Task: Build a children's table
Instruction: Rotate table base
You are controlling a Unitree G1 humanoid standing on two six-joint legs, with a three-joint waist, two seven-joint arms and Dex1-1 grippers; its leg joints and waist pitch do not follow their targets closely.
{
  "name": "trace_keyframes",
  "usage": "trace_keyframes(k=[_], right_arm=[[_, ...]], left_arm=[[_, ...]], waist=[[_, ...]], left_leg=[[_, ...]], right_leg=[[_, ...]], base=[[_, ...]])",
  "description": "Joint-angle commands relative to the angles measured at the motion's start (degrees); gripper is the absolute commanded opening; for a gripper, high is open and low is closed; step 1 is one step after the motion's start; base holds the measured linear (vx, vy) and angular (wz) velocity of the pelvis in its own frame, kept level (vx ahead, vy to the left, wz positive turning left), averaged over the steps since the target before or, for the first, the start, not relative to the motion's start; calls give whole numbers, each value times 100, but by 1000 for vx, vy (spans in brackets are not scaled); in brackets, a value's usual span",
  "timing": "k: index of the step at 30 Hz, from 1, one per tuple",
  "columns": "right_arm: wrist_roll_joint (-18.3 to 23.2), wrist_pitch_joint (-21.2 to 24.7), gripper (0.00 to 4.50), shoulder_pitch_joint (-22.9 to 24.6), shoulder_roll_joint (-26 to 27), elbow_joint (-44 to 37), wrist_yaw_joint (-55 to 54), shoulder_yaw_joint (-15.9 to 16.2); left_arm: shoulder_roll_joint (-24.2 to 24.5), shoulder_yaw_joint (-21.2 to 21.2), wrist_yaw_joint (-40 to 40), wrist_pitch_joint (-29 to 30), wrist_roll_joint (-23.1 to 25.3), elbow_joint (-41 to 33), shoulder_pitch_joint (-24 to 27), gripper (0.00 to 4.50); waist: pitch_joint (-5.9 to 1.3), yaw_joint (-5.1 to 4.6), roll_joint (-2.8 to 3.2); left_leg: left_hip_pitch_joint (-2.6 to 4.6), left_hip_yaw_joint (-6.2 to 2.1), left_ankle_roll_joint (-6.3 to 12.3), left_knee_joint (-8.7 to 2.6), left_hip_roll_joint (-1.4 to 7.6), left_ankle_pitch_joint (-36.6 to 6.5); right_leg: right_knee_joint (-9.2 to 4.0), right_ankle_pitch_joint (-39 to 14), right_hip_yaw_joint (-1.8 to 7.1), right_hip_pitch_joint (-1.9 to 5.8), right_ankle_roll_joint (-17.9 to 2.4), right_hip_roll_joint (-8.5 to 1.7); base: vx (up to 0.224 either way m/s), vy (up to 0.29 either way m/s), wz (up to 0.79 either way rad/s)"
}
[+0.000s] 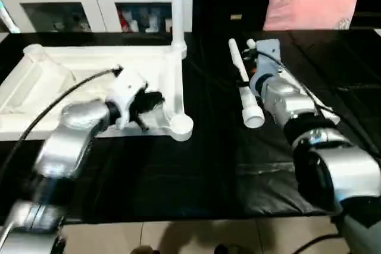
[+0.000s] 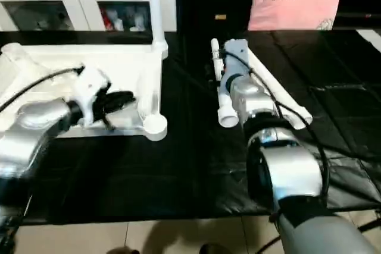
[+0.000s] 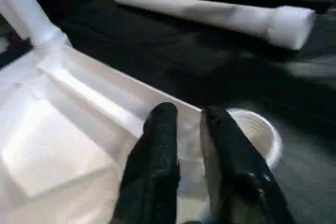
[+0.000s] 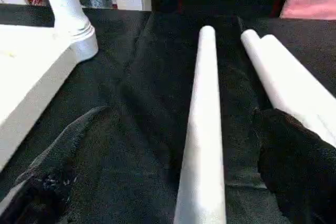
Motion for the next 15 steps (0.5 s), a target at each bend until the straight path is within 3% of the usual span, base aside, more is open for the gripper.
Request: trace_keyframes(k=[1, 2, 3, 4, 5, 6, 7, 8, 10, 12, 14, 15], right_arm=[[52, 87, 450, -124, -32, 117, -140, -54], [60, 141, 450, -159, -35, 200, -229, -100], [34, 215, 450, -180, -44, 265, -269, -104], [33, 218, 450, -181, -44, 269, -271, -104], [24, 276, 450, -194, -45, 322, -265, -133], [29, 362, 450, -182, -52, 394, -324, -201], [20, 393, 450, -177, -57, 420, -364, -217], [6, 399, 450, -171, -67, 442, -421, -236], [-6, 401, 450, -169, -74, 455, -454, -245], [-24, 415, 450, -169, -84, 477, -497, -255], [-57, 441, 450, -169, -88, 498, -528, -240], [-113, 472, 450, -165, -92, 511, -564, -220]], left_arm=[[113, 156, 67, 226, -70, -405, 113, 121], [155, 219, 113, 336, -87, -619, 257, 125], [198, 296, 161, 473, -103, -879, 421, 127], [200, 300, 163, 480, -104, -892, 429, 134], [240, 375, 198, 617, -133, -1137, 575, 148], [376, 568, 230, 990, -242, -1788, 944, 162], [434, 628, 238, 1123, -274, -2007, 1064, 170], [508, 728, 242, 1297, -334, -2248, 1207, 174], [559, 801, 245, 1414, -379, -2415, 1307, 199], [660, 1048, 272, 1719, -472, -2805, 1581, 209], [733, 1226, 304, 1947, -511, -3129, 1831, 218], [794, 1381, 342, 2164, -571, -3461, 2082, 242]], waist=[[-487, 61, -32], [-477, 85, -75], [-491, 101, -70], [-483, 131, -105], [-461, 151, -92], [-396, 144, -176], [-409, 149, -153], [-381, 152, -133], [-294, 144, -164], [-206, 122, -234], [-213, 126, -214], [-138, 102, -291]], left_leg=[[-14, 36, 359, -317, 117, -492], [-5, 48, 320, -317, 116, -593], [-8, 39, 287, -312, 122, -601], [-13, 39, 249, -316, 126, -631], [-7, 46, 207, -319, 129, -738], [-14, 64, 174, -337, 123, -863], [-28, 26, 112, -344, 154, -920], [-1, 46, 65, -344, 141, -1062], [37, 53, 0, -368, 121, -1382], [5, 42, -3, -395, 116, -1486], [33, 32, -21, -393, 121, -1517], [-11, 9, -19, -429, 128, -1568]], right_leg=[[-291, -948, 347, 444, -1142, -406], [-307, -1100, 344, 432, -1074, -399], [-278, -1107, 350, 447, -1060, -414], [-270, -1197, 350, 443, -1005, -418], [-298, -1391, 347, 411, -930, -413], [-336, -1533, 355, 372, -856, -390], [-272, -1561, 354, 403, -861, -423], [-337, -1806, 348, 353, -763, -404], [-393, -2131, 346, 293, -623, -366], [-388, -2213, 352, 281, -573, -364], [-403, -2256, 348, 271, -536, -366], [-380, -2292, 346, 280, -514, -355]], base=[[0, 0, 0], [0, 0, 0], [0, 0, 0], [0, 0, 0], [0, 0, 0], [0, 0, 0], [0, 0, 0], [0, 0, 0], [0, 0, 0], [0, 0, 0], [0, 0, 0], [0, 0, 0]])
